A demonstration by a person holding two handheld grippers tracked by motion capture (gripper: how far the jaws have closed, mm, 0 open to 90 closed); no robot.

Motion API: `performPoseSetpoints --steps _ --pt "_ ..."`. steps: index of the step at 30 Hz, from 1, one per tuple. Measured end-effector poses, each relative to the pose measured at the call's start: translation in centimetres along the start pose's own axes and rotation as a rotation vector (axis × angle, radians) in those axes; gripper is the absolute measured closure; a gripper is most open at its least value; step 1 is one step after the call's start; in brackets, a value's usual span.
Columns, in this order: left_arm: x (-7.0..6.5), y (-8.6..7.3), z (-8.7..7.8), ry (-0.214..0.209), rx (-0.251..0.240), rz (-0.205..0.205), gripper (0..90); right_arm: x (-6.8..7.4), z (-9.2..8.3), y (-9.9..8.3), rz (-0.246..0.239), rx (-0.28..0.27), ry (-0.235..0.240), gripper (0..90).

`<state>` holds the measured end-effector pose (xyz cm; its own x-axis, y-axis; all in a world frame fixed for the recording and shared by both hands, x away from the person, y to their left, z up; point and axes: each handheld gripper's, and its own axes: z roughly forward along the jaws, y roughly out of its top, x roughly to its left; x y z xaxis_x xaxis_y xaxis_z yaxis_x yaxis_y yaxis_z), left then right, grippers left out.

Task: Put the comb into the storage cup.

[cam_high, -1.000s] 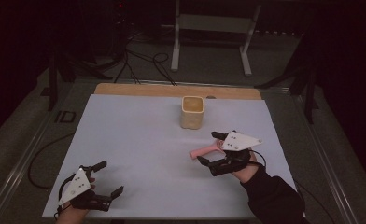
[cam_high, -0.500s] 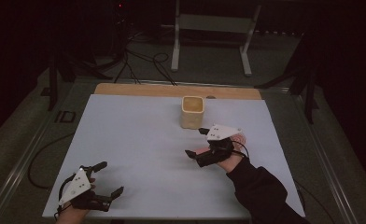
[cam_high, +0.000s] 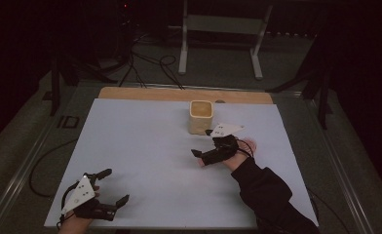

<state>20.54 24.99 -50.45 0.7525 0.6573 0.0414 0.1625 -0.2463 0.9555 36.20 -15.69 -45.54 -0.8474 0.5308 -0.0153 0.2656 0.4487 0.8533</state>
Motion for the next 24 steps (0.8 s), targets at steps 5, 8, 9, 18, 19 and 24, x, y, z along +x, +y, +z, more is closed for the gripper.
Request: performPoseSetpoints --steps 5,8,9,18,19,24 --pt "0.0 0.0 0.0 0.0 0.002 0.002 0.0 -0.5 0.6 -0.3 0.023 0.013 -0.001 11.7" --pt "0.0 0.0 0.0 -0.002 0.0 0.005 0.0 -0.8 1.0 -0.5 0.042 0.023 -0.008 14.5" --pt "0.0 0.0 0.0 -0.002 0.0 0.004 0.0 -0.9 1.0 -0.6 0.044 0.026 -0.013 15.8" --pt "0.0 0.0 0.0 -0.003 0.003 0.0 0.0 -1.3 1.6 -1.1 0.059 0.063 -0.054 40.1" --pt "0.0 0.0 0.0 -0.003 0.002 0.0 0.0 -1.3 1.6 -1.1 0.057 0.071 -0.054 43.2" --pt "0.0 0.0 0.0 -0.003 0.003 0.0 0.0 -1.3 2.1 -1.4 0.042 0.118 -0.063 56.0"
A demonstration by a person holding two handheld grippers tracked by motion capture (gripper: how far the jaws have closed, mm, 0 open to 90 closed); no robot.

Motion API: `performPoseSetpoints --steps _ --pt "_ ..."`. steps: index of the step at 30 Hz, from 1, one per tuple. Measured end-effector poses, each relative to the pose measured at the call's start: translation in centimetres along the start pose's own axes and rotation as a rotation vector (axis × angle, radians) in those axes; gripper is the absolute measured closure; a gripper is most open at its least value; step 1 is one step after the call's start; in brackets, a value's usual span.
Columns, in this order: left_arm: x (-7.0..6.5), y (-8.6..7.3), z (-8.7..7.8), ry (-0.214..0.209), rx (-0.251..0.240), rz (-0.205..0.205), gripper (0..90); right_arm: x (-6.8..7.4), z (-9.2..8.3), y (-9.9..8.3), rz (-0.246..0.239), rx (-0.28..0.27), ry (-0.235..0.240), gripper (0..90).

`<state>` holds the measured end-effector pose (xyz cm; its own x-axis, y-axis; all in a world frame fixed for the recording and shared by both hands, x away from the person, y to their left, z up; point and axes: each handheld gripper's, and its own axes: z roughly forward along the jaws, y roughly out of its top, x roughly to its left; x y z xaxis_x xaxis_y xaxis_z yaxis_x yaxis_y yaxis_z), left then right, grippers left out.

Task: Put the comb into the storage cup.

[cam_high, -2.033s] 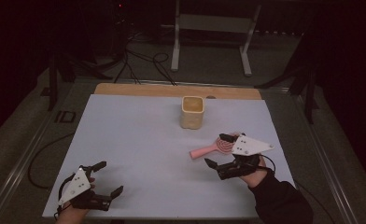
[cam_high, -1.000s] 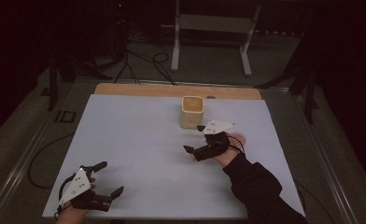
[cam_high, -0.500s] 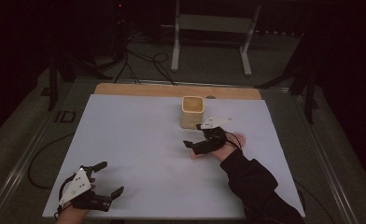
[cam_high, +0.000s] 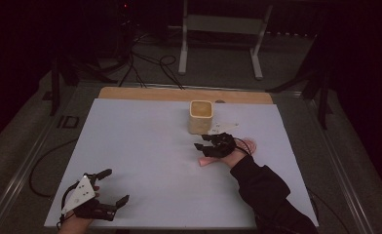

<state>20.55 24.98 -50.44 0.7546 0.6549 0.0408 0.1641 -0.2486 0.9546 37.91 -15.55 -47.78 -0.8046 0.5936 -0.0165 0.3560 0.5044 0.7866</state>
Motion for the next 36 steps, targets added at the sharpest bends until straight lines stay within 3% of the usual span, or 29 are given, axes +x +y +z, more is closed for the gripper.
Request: performPoseSetpoints --steps 11,14,23,36 --pt "0.0 0.0 0.0 -0.005 -0.001 -0.004 0.0 0.5 1.3 -0.6 -0.03 0.095 -0.03 89.3" --pt "0.0 0.0 0.0 -0.006 0.0 -0.008 0.0 0.8 1.6 -0.7 -0.063 0.128 -0.028 90.0" --pt "0.0 0.0 0.0 -0.008 0.0 -0.007 0.0 1.3 2.3 -1.7 -0.061 0.182 0.001 90.0" --pt "0.0 0.0 0.1 -0.009 0.003 -0.008 0.0 2.3 1.0 -2.7 -0.063 0.215 0.007 90.0"
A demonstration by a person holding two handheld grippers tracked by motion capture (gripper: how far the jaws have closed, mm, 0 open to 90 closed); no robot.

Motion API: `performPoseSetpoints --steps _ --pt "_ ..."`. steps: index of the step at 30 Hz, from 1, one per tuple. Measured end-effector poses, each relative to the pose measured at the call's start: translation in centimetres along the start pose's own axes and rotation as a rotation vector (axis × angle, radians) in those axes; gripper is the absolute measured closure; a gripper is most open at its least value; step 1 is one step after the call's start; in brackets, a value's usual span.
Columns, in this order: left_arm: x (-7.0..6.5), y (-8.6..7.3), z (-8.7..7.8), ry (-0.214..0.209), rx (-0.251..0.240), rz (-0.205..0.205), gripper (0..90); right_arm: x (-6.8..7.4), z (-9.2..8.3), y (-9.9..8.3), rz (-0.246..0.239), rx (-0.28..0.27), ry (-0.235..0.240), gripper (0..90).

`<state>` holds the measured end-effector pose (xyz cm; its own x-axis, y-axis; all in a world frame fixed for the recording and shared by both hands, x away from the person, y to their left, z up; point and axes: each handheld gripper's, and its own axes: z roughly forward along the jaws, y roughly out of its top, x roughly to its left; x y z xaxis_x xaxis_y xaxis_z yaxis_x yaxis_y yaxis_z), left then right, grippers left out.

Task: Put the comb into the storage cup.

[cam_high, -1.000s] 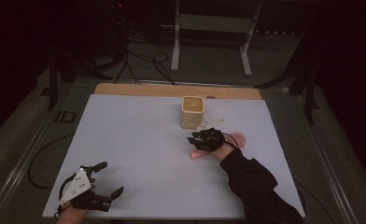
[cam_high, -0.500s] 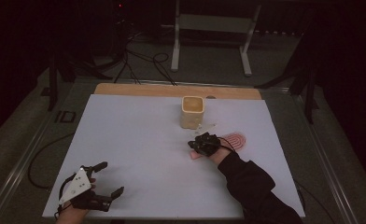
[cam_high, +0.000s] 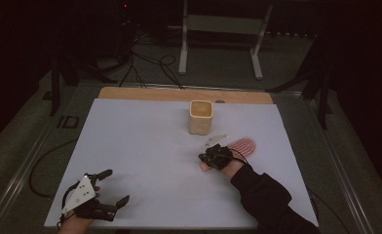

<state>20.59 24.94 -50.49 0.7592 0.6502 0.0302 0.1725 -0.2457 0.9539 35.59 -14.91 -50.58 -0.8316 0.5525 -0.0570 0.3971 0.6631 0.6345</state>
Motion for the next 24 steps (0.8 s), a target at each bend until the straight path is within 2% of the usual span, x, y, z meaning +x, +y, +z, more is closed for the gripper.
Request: performPoseSetpoints --steps 3,11,19,24 --pt "0.0 0.0 -0.1 0.003 0.0 0.0 0.0 0.4 -0.4 -0.5 0.008 0.004 0.005 90.0" --pt "0.0 0.0 0.0 0.0 0.0 -0.003 0.0 1.3 -1.9 -1.9 -0.007 0.013 0.01 90.0" --pt "0.0 0.0 0.0 0.002 0.002 -0.005 0.0 1.8 -3.3 -3.6 0.019 0.019 0.028 90.0" --pt "0.0 0.0 0.0 0.0 0.003 -0.008 0.0 2.1 -4.4 -4.6 0.013 0.035 0.035 90.0"
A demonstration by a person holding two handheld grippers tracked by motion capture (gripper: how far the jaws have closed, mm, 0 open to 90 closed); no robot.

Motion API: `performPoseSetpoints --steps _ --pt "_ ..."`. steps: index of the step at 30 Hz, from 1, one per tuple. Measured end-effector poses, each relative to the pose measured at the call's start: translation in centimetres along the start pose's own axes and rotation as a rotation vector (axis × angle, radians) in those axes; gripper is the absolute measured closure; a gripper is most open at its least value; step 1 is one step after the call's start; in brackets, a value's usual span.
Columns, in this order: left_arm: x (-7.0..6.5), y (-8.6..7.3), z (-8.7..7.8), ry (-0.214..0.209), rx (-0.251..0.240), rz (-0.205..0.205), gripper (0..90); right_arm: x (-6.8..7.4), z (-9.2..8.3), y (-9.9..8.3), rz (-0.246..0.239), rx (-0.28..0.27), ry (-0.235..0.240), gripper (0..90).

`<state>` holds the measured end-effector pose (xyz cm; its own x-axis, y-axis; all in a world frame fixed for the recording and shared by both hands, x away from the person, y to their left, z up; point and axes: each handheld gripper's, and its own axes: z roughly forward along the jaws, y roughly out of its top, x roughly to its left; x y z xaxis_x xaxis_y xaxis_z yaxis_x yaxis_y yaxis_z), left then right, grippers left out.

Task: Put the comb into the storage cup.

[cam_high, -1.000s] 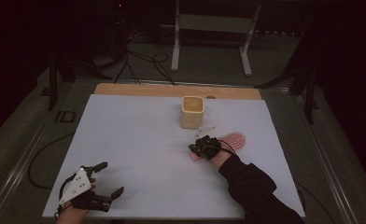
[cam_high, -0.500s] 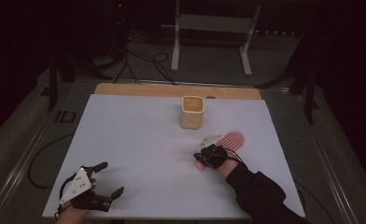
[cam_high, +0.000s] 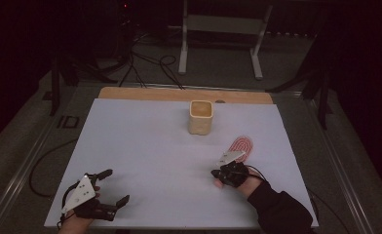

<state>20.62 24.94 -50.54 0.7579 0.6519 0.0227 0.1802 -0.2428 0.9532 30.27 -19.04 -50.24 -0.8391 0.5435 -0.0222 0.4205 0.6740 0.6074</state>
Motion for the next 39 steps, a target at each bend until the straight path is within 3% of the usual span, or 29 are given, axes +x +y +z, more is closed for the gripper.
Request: performPoseSetpoints --steps 10,15,19,39 --pt "0.0 0.0 0.1 -0.002 0.001 -0.001 0.0 0.1 -1.9 -2.4 0.029 0.015 0.002 90.0" --pt "0.0 0.0 0.1 -0.001 0.001 0.001 0.0 0.0 -2.8 -3.3 0.025 0.04 -0.021 90.0" --pt "0.0 0.0 0.1 -0.001 0.004 0.0 0.0 -0.3 -3.7 -4.3 0.052 0.048 -0.029 90.0" --pt "0.0 0.0 0.2 -0.001 0.005 -0.003 0.0 -4.7 -6.9 -9.1 0.204 0.046 -0.122 90.0"
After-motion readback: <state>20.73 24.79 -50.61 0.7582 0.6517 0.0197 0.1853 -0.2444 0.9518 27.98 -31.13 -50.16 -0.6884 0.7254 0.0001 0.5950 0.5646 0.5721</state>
